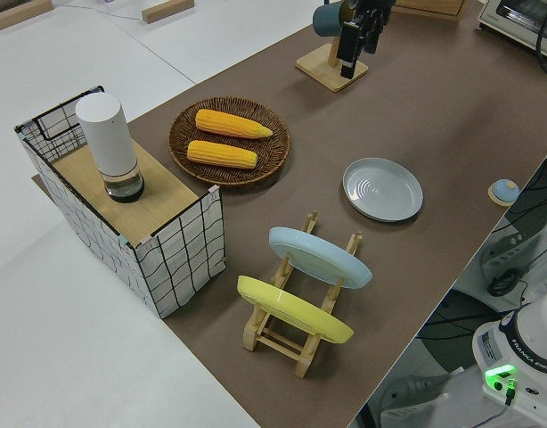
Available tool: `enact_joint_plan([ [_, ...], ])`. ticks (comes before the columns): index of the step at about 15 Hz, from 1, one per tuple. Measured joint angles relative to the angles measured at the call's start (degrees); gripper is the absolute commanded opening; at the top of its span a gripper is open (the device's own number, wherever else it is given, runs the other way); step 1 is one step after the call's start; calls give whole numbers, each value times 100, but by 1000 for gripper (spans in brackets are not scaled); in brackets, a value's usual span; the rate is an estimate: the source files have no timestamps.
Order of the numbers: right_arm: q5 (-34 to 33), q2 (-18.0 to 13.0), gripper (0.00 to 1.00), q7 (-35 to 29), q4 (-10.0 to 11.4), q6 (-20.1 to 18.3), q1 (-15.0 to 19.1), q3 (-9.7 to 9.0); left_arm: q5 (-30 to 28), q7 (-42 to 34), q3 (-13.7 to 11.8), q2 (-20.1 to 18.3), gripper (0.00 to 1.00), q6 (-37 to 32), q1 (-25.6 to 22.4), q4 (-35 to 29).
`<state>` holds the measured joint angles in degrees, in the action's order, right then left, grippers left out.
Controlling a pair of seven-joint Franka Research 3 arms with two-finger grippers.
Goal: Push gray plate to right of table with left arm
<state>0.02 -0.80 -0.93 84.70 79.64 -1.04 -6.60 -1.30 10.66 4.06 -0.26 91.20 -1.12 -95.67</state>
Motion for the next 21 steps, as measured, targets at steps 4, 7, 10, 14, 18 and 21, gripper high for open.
enact_joint_plan([
  [4,0,0,983,0,0,0,0,0,2,0,-37,-10,1000,0,-16,50],
  [7,0,0,983,0,0,0,0,0,2,0,-60,-22,1000,0,-18,74],
  [10,0,0,983,0,0,0,0,0,2,0,-60,-23,1000,0,-18,76],
  [14,0,0,983,0,0,0,0,0,3,0,-60,-23,1000,0,-19,76],
  [18,0,0,983,0,0,0,0,0,3,0,-60,-23,1000,0,-19,76],
  [21,0,0,983,0,0,0,0,0,2,-357,-111,-26,1000,-37,-82,76],
])
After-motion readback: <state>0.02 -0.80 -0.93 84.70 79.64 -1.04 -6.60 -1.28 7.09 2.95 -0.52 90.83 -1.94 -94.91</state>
